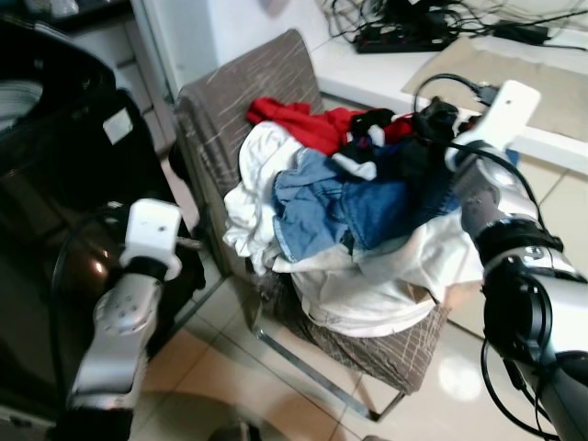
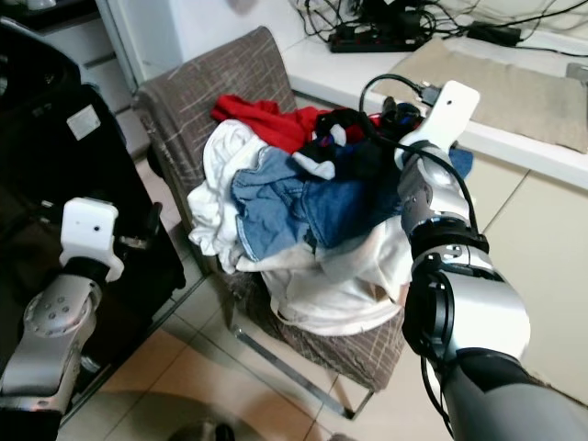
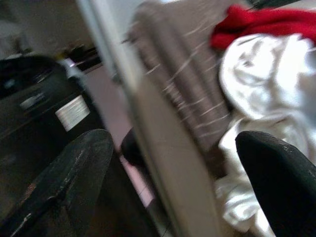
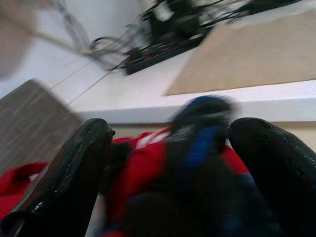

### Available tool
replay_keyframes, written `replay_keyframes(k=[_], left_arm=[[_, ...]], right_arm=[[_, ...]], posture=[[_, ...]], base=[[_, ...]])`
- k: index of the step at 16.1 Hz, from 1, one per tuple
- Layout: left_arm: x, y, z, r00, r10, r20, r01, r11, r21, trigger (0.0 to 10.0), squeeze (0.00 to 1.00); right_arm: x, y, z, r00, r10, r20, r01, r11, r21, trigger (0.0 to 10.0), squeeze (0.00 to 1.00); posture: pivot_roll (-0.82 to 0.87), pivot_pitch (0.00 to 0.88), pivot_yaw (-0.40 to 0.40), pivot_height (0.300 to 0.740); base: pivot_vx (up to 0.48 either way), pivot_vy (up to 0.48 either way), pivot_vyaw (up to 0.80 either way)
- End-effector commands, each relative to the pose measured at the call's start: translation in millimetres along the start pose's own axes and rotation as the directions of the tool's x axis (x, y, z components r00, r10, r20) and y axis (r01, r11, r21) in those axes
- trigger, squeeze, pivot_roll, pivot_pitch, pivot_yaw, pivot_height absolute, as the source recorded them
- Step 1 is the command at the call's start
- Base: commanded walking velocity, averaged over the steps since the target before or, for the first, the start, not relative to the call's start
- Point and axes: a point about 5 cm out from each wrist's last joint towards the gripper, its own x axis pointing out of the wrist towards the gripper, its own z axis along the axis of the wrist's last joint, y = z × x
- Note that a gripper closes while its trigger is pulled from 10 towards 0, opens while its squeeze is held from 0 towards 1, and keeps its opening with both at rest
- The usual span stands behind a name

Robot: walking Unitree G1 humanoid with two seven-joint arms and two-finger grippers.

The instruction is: Clothes washing

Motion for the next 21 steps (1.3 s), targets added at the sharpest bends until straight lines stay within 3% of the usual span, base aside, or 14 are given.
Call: replay_keyframes(k=[1,5,9,11,17,21], left_arm=[[-2.2,5.5,2.2,1.000,0.027,-0.001,-0.027,1.000,0.011,10.0,0.00],[-15.7,12.9,0.9,0.996,0.090,-0.024,-0.089,0.996,0.014,10.0,0.00],[-18.5,19.4,2.3,0.993,0.114,-0.028,-0.113,0.993,0.026,10.0,0.00],[-16.9,19.6,3.7,0.993,0.118,-0.028,-0.118,0.993,0.024,10.0,0.00],[-10.7,17.9,6.1,0.994,0.104,-0.018,-0.103,0.994,0.028,10.0,0.00],[-6.1,14.5,6.1,0.996,0.090,-0.011,-0.090,0.996,0.022,10.0,0.00]], right_arm=[[1.9,6.4,2.7,1.000,0.020,-0.012,-0.020,1.000,0.011,10.0,0.00],[1.4,12.3,-12.3,0.995,-0.007,-0.104,0.018,0.994,0.106,10.0,0.00],[-0.3,6.0,-18.0,0.991,-0.065,-0.121,0.073,0.996,0.060,10.0,0.00],[-4.2,-4.5,-30.2,0.974,-0.142,-0.179,0.149,0.988,0.026,10.0,0.00],[-9.7,-20.2,-41.2,0.941,-0.252,-0.225,0.261,0.965,0.013,10.0,0.00],[-17.6,-33.8,-57.5,0.888,-0.326,-0.323,0.348,0.937,0.009,10.0,0.00]], posture=[[0.10,0.055,-0.007,0.740],[0.13,0.073,-0.053,0.740],[0.15,0.074,-0.061,0.740],[0.14,0.071,-0.058,0.740],[0.12,0.052,-0.051,0.740],[0.11,0.028,-0.054,0.740]], base=[[0.000,0.000,0.00],[0.000,0.000,0.00],[0.000,0.000,0.00],[0.000,0.000,0.00],[0.000,0.000,0.00],[0.000,0.000,0.00]])
